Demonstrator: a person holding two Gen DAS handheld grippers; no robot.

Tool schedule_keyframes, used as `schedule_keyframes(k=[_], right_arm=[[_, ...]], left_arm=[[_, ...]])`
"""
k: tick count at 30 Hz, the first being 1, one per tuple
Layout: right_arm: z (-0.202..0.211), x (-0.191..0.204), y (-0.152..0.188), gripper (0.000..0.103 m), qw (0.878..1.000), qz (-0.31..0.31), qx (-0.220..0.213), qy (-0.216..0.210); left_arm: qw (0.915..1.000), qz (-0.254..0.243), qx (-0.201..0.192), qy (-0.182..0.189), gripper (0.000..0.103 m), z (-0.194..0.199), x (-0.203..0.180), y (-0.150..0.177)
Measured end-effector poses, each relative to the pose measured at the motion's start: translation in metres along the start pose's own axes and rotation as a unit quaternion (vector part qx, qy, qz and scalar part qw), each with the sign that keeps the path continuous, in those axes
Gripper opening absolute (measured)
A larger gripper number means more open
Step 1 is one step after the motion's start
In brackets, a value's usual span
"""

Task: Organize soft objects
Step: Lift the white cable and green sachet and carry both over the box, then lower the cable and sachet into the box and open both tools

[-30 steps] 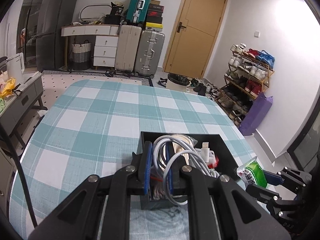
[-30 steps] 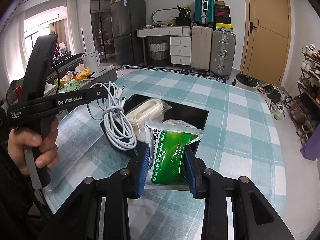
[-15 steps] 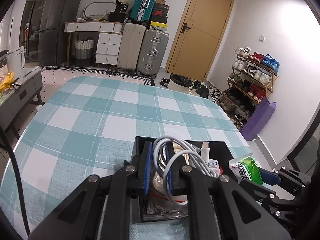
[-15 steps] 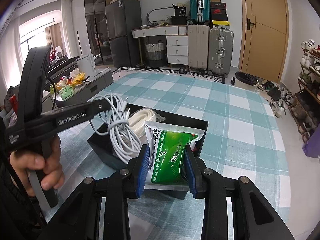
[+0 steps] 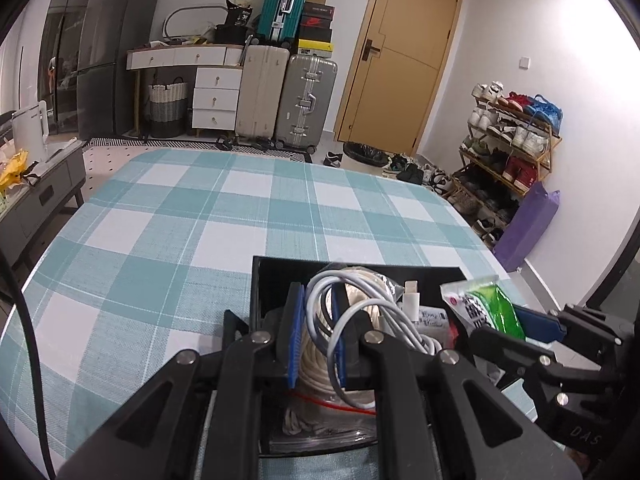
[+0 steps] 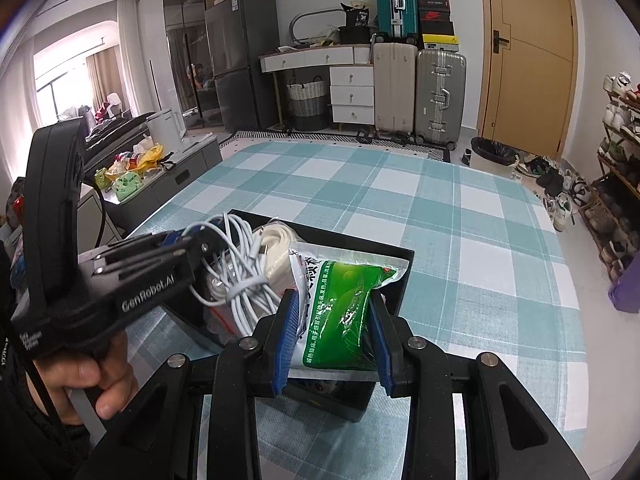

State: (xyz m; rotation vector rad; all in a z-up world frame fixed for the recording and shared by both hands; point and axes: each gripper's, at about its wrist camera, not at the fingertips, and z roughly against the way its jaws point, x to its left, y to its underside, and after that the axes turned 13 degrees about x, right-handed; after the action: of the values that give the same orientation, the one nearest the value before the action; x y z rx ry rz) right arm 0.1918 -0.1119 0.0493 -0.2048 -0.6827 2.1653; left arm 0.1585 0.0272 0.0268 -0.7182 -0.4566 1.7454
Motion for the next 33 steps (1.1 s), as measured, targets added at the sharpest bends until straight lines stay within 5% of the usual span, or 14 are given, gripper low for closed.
schedule_keyframes(k=[14, 17, 21, 25, 27, 30, 33], right_arm=[[-0.028, -0.001, -0.011, 0.034, 1.0, 0.01, 0.012, 0.008], [-0.028, 0.0, -0.013, 0.035, 1.0, 0.016, 0.013, 0.012], [-0.018, 0.002, -0.011, 0.06, 0.999, 0.032, 0.001, 0.016], [-0.005, 0.0, -0.007, 0.075, 0.999, 0.032, -0.01, 0.024], [0.0, -0.002, -0.005, 0.079, 0.999, 0.029, -0.012, 0.025], [0.007, -0.004, 0.001, 0.088, 0.999, 0.023, -0.019, 0.022], [0.014, -0.004, 0.007, 0.093, 0.999, 0.02, -0.025, 0.024]], left_arm=[[0.9986, -0.043, 0.014, -0.028, 0.014, -0.008, -0.011, 0.002], [0.9983, -0.045, 0.02, -0.031, 0.026, -0.007, -0.01, 0.001], [0.9977, -0.059, 0.029, -0.017, 0.051, -0.002, -0.009, 0.0], [0.9956, -0.086, 0.039, -0.005, 0.061, 0.008, -0.012, 0.003], [0.9947, -0.095, 0.039, 0.012, 0.079, 0.014, -0.013, 0.005], [0.9956, -0.091, 0.023, -0.009, 0.1, 0.024, -0.01, 0.008], [0.9962, -0.085, 0.018, 0.001, 0.103, 0.033, -0.004, 0.011]])
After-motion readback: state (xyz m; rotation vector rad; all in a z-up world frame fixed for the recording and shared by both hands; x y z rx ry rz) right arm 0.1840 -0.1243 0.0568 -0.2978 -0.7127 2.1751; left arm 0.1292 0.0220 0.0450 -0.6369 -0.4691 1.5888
